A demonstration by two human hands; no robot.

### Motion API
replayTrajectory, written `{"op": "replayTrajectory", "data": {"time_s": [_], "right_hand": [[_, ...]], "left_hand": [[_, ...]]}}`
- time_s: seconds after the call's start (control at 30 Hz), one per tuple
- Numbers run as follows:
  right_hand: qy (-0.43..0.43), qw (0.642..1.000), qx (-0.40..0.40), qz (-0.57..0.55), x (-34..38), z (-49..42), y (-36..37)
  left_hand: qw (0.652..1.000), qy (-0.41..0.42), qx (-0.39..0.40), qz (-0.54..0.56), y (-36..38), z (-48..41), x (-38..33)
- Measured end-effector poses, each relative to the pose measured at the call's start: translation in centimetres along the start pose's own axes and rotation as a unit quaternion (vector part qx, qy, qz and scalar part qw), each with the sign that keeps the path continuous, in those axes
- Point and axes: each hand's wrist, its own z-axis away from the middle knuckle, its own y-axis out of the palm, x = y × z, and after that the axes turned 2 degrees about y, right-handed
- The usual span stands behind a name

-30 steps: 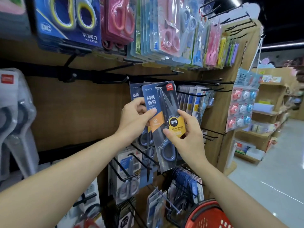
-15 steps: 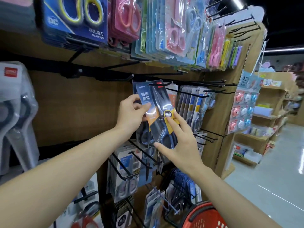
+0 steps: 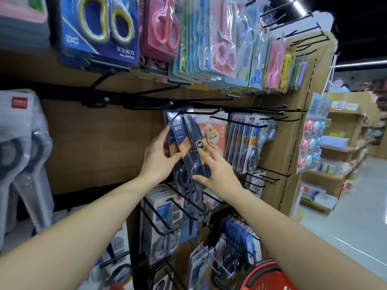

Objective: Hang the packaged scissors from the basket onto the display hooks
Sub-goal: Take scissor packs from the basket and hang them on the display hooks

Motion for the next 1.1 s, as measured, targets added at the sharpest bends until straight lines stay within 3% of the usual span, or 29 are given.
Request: {"op": "replayTrajectory", "data": {"time_s": [0.1,0.2,0.27,0.33,0.43,0.53,0.67,0.77,0.9,1.1], "right_hand": [[0.013,0.999,0.027,-0.010,0.2,-0.4,0.4],[0.016,0.996,0.067,-0.047,0.2,-0.2,-0.7],[0.007,0.996,0.078,-0.046,-0.1,1.0,-1.8],[0.013,0.996,0.063,-0.057,-0.5,3.2,-2.9],[0.027,0.997,0.008,-0.072,-1.5,8.5,-4.6],[0.030,0.997,-0.030,-0.062,-3.5,14.2,-5.6],[0.079,0.996,-0.005,-0.044,-6.3,21.4,-5.7],[0.125,0.991,0.051,-0.013,-8.0,26.6,-5.2],[0.179,0.973,0.145,0.005,-9.6,33.3,-5.2],[0.330,0.882,0.335,0.026,-12.4,42.4,-4.8]], "left_hand": [[1.000,0.003,0.010,-0.012,-0.1,0.4,-0.4],[0.996,0.003,-0.030,-0.078,0.2,1.3,-1.6],[0.986,0.042,-0.076,-0.140,0.6,2.6,-3.5],[0.976,0.097,-0.070,-0.183,1.2,3.8,-5.7],[0.968,0.112,0.061,-0.218,2.3,5.5,-8.6],[0.932,0.132,0.199,-0.274,3.1,7.7,-10.4],[0.880,0.199,0.286,-0.322,4.3,12.4,-11.1],[0.874,0.206,0.333,-0.287,6.6,16.8,-10.3],[0.879,0.130,0.400,-0.225,11.6,23.1,-6.8],[0.849,0.023,0.494,-0.185,19.9,32.9,-0.6]]}}
